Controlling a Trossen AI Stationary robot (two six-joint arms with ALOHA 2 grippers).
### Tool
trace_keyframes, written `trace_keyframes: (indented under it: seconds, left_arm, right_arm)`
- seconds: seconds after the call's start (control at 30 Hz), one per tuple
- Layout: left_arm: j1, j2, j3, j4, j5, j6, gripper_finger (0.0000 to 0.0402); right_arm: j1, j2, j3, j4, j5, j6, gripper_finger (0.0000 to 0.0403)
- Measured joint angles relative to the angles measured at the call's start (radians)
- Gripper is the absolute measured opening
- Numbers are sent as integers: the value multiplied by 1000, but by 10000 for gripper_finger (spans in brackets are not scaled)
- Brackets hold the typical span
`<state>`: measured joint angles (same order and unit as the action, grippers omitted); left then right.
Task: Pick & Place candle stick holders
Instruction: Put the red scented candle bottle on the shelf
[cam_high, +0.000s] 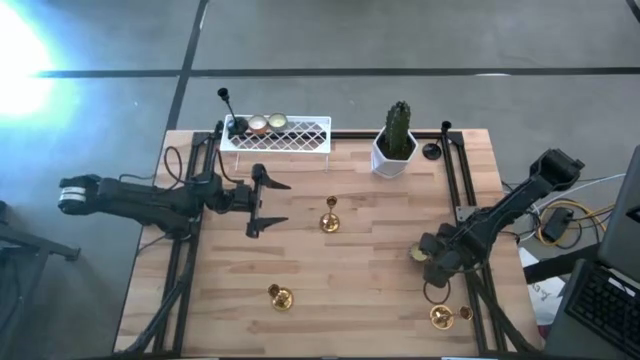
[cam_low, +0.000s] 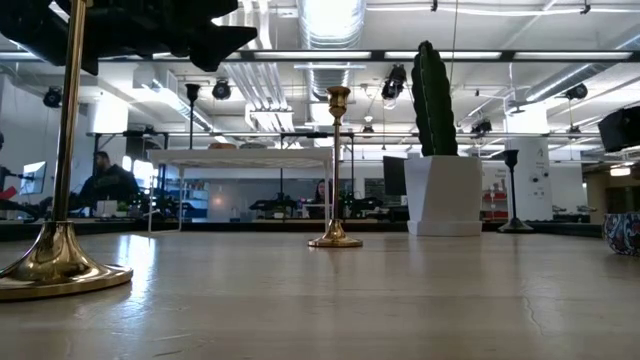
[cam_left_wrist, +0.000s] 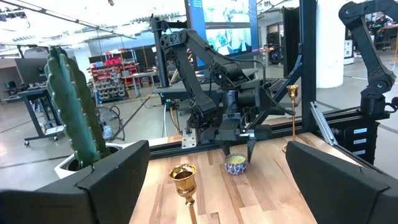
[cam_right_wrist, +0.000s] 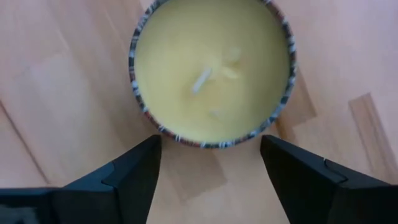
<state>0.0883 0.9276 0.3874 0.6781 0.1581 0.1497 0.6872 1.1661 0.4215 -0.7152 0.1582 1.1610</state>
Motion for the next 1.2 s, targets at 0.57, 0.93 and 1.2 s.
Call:
trace_keyframes:
  seconds: [0.57, 0.93, 1.2]
  left_arm:
    - [0, 0, 0, 1, 0, -2, 381]
    - [0, 0, 0, 1, 1, -29, 381]
    - [0, 0, 0, 1, 1, -30, 381]
  right_arm:
    - [-43, 1, -3, 105, 85, 31, 318]
    - [-119, 3, -5, 122, 136, -44, 356]
    - [-146, 3, -5, 125, 132, -47, 310]
